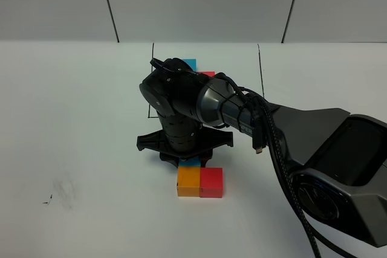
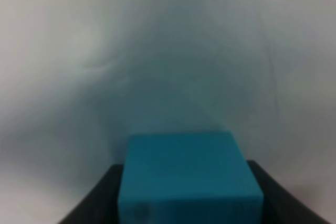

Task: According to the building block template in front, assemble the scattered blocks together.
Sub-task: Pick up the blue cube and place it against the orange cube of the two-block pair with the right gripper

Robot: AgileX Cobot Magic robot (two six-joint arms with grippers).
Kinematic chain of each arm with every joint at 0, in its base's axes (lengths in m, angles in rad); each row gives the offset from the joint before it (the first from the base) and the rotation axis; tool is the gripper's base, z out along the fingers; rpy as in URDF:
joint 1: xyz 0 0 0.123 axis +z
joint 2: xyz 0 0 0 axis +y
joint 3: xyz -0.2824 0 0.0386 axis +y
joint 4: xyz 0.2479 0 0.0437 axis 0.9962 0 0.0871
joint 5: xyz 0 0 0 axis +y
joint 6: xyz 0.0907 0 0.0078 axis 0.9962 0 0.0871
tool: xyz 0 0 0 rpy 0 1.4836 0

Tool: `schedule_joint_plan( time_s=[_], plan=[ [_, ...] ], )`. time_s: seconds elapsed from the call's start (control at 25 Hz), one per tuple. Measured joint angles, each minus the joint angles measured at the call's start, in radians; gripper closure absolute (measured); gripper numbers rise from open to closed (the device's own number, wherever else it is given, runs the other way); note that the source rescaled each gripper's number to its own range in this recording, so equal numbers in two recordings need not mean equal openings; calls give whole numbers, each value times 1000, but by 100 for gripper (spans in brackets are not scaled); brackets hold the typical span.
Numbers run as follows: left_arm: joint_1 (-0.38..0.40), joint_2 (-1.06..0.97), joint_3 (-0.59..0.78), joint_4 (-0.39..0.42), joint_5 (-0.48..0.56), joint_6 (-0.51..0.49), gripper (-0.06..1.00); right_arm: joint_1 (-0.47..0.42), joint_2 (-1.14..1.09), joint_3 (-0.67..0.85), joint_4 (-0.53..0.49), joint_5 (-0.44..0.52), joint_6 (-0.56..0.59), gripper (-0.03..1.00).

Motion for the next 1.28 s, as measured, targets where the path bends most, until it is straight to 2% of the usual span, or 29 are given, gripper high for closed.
schedule_joint_plan(
  time_s=[1.28],
  plan=[
    [0, 0, 0, 0, 0, 0, 32, 0, 1, -1, 22, 3, -14, 97]
  ],
)
